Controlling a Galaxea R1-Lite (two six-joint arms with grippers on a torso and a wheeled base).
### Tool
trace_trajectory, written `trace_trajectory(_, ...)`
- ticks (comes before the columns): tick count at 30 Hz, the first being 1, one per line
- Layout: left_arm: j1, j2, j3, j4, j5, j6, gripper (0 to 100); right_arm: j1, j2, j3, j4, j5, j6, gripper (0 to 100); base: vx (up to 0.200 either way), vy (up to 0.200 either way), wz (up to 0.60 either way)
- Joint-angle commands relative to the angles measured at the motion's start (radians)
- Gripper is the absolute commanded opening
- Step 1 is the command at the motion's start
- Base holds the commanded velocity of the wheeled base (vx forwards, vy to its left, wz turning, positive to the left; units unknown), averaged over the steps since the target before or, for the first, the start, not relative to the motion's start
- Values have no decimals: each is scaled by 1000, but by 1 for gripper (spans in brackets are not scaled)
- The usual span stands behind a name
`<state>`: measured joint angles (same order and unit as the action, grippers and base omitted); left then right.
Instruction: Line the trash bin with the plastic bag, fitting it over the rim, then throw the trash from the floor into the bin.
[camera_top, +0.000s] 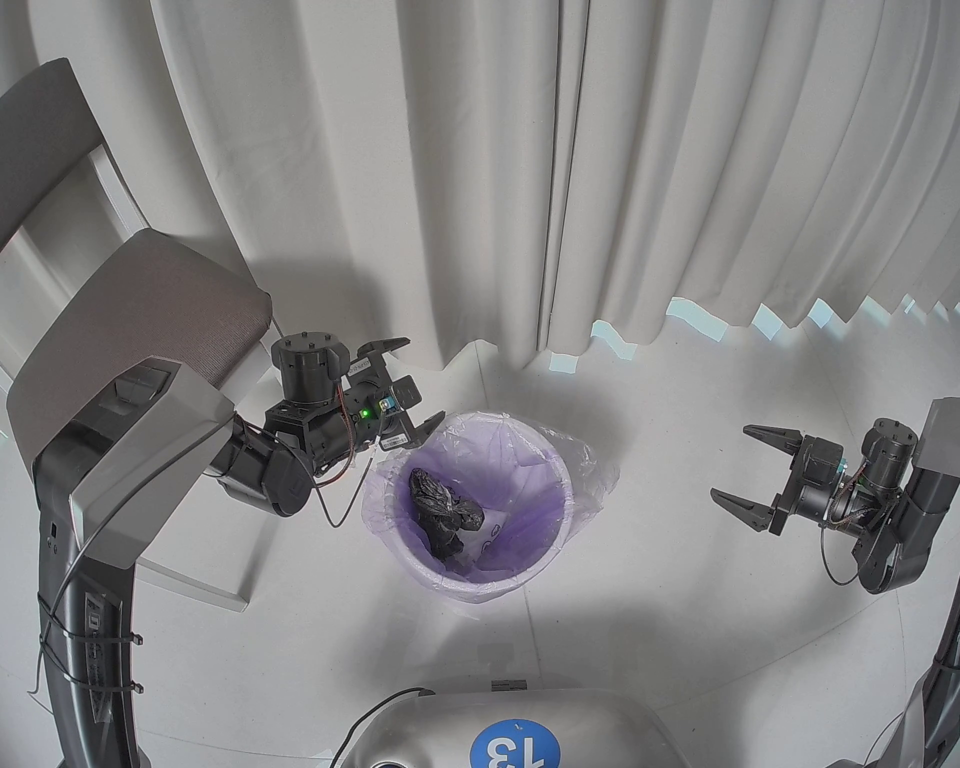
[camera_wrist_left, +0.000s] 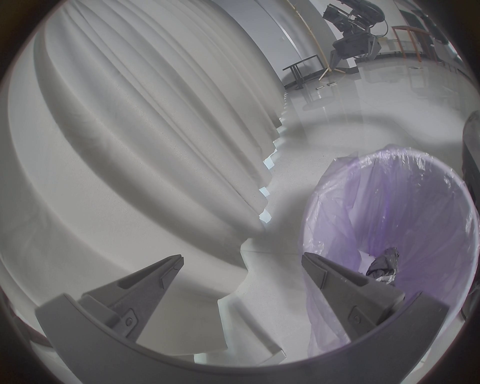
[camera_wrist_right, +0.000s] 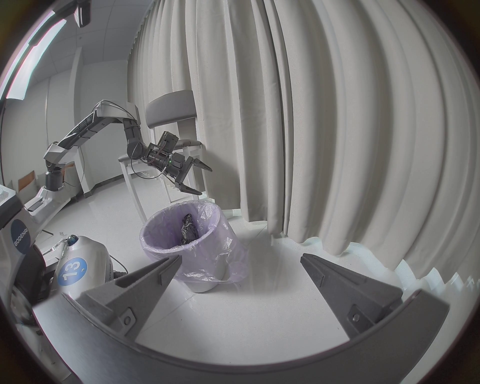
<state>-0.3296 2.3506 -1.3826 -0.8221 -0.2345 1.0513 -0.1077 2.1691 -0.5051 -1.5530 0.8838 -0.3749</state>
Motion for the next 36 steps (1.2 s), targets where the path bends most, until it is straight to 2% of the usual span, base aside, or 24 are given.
trace_trajectory(1,-54,-37,4,-5,-3,-5,100,5,-60,43,-18,-68,5,100,0,0,0)
trace_trajectory(2,-57,-39,4,-6,-3,-7,100,5,-61,45,-18,-71,5,100,0,0,0)
trace_trajectory(3,-91,-56,-3,-15,9,-37,100,14,-74,66,-18,-125,14,100,0,0,0)
trace_trajectory(5,-124,-68,-24,-38,35,-106,100,20,-92,96,-18,-190,33,100,0,0,0)
trace_trajectory(8,-152,-85,-41,-84,153,-220,100,40,-140,134,-18,-293,80,100,0,0,0)
trace_trajectory(10,-152,-85,-41,-84,153,-220,100,40,-140,134,-18,-293,80,100,0,0,0)
trace_trajectory(11,-147,-103,-35,-95,265,-310,100,82,-200,148,-18,-444,172,100,0,0,0)
trace_trajectory(13,-141,-120,-29,-98,303,-344,100,105,-227,143,-18,-531,225,100,0,0,0)
trace_trajectory(14,-137,-142,-21,-94,337,-393,100,120,-249,134,-18,-605,269,100,0,0,0)
trace_trajectory(15,-129,-165,-15,-89,362,-436,100,125,-256,131,-18,-641,283,100,0,0,0)
trace_trajectory(16,-129,-168,-13,-88,366,-442,100,126,-256,129,-18,-646,284,100,0,0,0)
trace_trajectory(18,-124,-246,2,-43,437,-563,100,134,-264,140,-18,-704,284,100,0,0,0)
trace_trajectory(19,-124,-246,2,-43,437,-563,100,134,-264,140,-18,-704,284,100,0,0,0)
trace_trajectory(20,-120,-306,17,15,468,-637,100,135,-264,146,-18,-733,284,100,0,0,0)
trace_trajectory(21,-120,-306,17,15,468,-637,100,135,-264,146,-18,-733,284,100,0,0,0)
trace_trajectory(22,-103,-398,43,118,491,-740,100,135,-265,140,-10,-790,284,100,0,0,0)
trace_trajectory(24,-83,-478,65,224,500,-815,100,128,-293,123,39,-827,284,100,0,0,0)
trace_trajectory(27,-37,-576,79,377,501,-895,100,123,-377,59,186,-832,291,100,0,0,0)
trace_trajectory(30,34,-665,102,549,500,-936,100,123,-493,-90,475,-839,301,100,0,0,0)
trace_trajectory(32,81,-715,128,626,492,-945,100,125,-551,-213,718,-839,318,100,0,0,0)
trace_trajectory(33,86,-723,132,633,492,-945,100,126,-560,-231,754,-839,323,100,0,0,0)
trace_trajectory(34,115,-763,162,666,488,-944,100,131,-601,-328,947,-839,346,100,0,0,0)
trace_trajectory(36,145,-811,191,706,485,-945,100,132,-627,-454,1177,-832,372,100,0,0,0)
